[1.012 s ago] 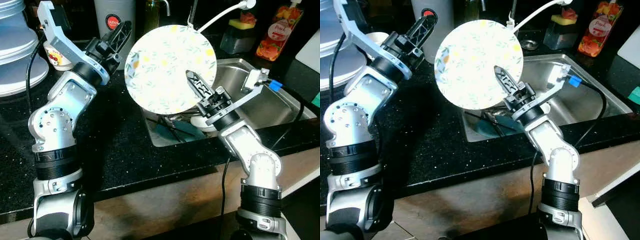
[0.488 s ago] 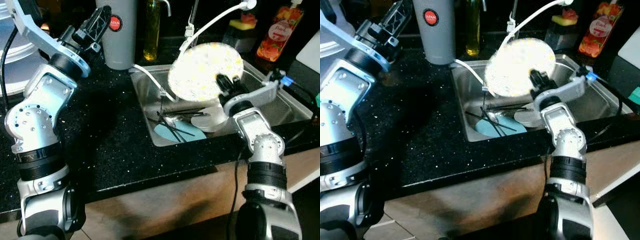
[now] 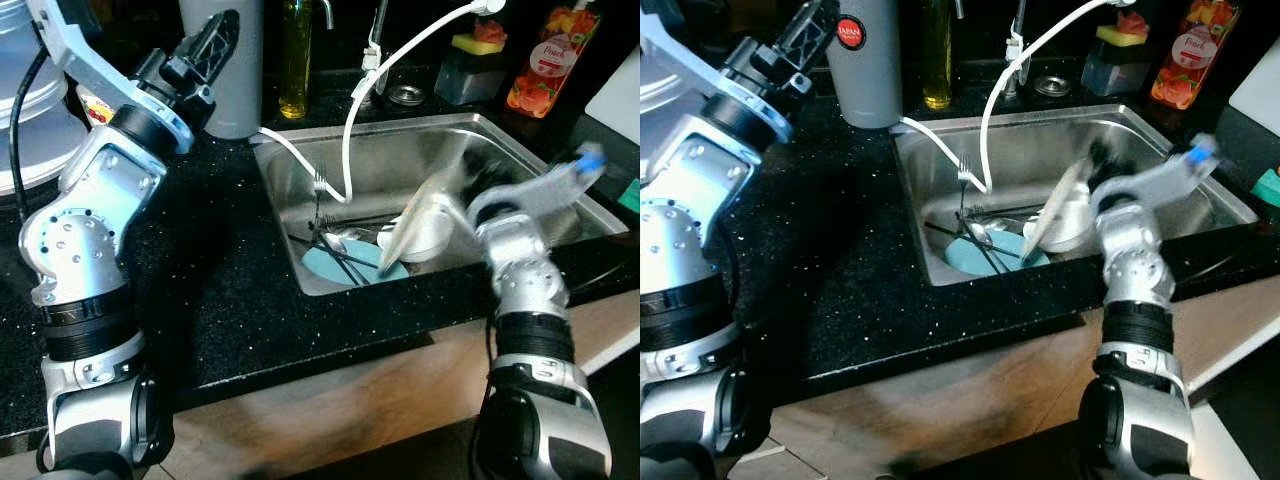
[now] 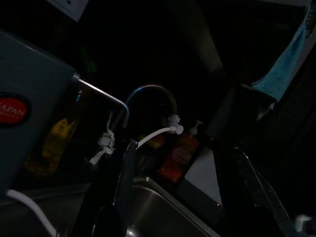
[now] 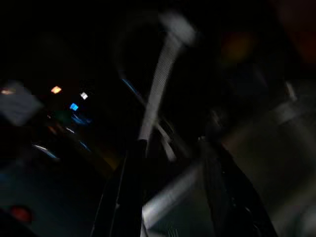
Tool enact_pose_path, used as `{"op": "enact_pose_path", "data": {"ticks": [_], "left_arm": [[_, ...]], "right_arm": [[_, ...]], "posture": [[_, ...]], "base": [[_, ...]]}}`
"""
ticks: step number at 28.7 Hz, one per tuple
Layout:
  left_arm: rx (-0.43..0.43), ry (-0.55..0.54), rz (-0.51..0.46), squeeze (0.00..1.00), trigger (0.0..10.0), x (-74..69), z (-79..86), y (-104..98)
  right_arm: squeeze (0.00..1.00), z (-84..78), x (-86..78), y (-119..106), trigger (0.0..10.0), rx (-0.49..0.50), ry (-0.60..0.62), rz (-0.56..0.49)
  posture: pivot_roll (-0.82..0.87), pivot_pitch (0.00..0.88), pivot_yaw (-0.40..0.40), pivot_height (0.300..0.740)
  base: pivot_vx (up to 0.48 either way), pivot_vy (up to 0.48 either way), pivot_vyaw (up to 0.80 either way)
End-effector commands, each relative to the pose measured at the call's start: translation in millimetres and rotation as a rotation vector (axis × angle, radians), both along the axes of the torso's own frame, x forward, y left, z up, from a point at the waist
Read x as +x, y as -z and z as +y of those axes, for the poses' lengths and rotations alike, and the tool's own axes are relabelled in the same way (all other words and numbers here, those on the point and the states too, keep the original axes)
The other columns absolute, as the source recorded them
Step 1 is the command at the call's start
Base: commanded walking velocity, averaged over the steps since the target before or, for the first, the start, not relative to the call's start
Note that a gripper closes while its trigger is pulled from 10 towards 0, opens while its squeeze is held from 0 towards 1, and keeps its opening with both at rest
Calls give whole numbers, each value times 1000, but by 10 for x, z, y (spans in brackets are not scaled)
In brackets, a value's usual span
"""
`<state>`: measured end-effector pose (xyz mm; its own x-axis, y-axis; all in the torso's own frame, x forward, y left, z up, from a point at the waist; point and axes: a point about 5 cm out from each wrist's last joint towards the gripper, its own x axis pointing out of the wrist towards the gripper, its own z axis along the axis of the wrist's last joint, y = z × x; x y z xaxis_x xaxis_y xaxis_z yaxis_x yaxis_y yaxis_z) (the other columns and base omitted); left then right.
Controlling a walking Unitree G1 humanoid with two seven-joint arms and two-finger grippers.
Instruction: Kitchen organization
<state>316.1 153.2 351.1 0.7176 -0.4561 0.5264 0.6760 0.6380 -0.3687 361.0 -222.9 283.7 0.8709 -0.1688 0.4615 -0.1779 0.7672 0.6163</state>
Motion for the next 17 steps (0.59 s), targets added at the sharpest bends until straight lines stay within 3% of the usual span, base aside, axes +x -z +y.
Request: {"op": "enact_pose_path", "data": {"ticks": [1, 5, 10, 17], "left_arm": [[18, 2, -4, 0, 10000, -2, -37, 32], [61, -37, 12, 0, 10000, 22, -51, 104], [113, -59, 2, 0, 10000, 16, -66, 133], [170, -71, -25, 0, 10000, 4, -119, 130]], "right_arm": [[0, -24, -48, 45, 10000, -57, 55, 14], [0, -39, -230, -80, 10000, -342, 309, -14], [0, -85, -442, -167, 10000, -562, 531, -47], [0, -142, -603, -277, 10000, -675, 676, -89]], "posture": [[119, 23, -15, 740], [110, 26, -13, 740], [110, 26, -13, 740], [104, 35, -4, 740]], "base": [[0, 0, 0], [0, 0, 0], [0, 0, 0], [0, 0, 0]]}}
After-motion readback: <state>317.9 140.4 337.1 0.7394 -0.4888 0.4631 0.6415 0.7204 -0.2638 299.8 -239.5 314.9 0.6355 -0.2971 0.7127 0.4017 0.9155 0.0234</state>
